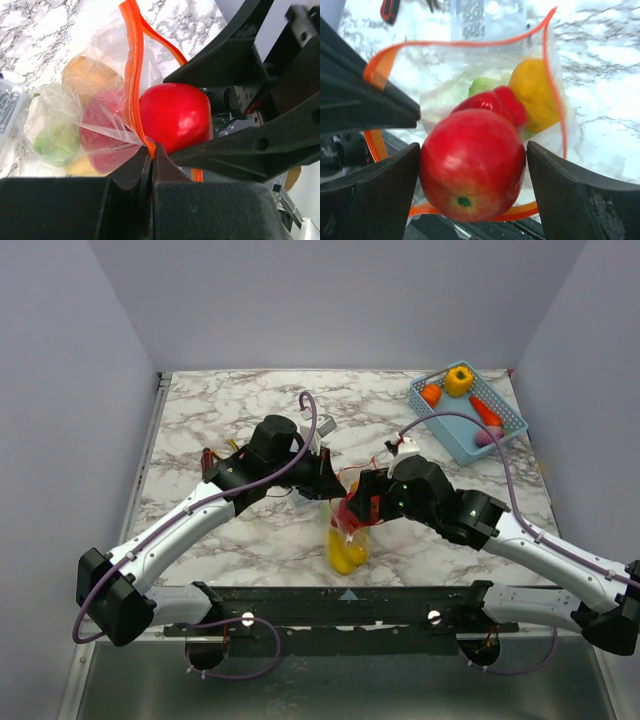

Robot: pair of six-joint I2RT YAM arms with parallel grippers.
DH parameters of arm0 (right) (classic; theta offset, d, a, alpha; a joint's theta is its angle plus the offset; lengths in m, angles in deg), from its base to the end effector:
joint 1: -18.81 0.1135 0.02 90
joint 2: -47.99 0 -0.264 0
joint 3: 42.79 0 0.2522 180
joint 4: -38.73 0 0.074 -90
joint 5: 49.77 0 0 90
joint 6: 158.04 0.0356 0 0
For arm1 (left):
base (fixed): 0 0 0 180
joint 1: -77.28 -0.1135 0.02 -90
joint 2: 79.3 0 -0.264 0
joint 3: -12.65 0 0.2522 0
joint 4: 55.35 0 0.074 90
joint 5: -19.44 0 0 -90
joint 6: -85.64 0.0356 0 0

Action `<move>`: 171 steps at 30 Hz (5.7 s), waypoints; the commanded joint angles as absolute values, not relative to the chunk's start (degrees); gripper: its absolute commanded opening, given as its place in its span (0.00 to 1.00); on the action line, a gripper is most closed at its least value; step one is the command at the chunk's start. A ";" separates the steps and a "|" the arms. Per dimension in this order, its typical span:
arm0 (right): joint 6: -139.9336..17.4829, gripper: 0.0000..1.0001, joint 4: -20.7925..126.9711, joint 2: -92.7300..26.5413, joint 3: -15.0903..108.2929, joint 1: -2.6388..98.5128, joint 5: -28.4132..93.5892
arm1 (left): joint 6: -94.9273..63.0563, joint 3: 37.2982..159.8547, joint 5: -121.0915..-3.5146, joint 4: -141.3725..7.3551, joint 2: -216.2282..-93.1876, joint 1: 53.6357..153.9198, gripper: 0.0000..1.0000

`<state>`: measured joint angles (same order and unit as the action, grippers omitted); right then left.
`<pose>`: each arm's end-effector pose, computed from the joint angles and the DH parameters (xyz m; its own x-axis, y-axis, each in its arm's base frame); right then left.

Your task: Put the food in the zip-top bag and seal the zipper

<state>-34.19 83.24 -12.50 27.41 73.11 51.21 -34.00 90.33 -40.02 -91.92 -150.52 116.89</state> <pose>0.1386 0.1812 0.3236 -0.6698 0.0049 -0.7425 -0.4008 0.8394 0.3671 0.2012 -0.1900 0.3393 -0.7750 0.0884 -0.6258 0.5805 0.4913 -0.6494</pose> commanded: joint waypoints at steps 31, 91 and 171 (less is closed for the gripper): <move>-25.10 0.34 97.08 -0.97 23.96 73.14 62.49 | -34.68 90.19 -37.78 -88.62 -150.05 117.04 0.00; -39.07 0.59 62.04 -21.47 30.16 73.28 20.65 | -91.48 54.13 -72.11 -79.54 -112.19 121.22 0.00; -68.97 0.00 65.85 -9.49 23.10 78.67 27.40 | 13.23 84.44 -27.51 -101.48 -137.60 118.00 0.69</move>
<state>-70.32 65.47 -10.75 23.39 78.95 27.26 12.44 86.50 -26.58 -102.89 -137.98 118.23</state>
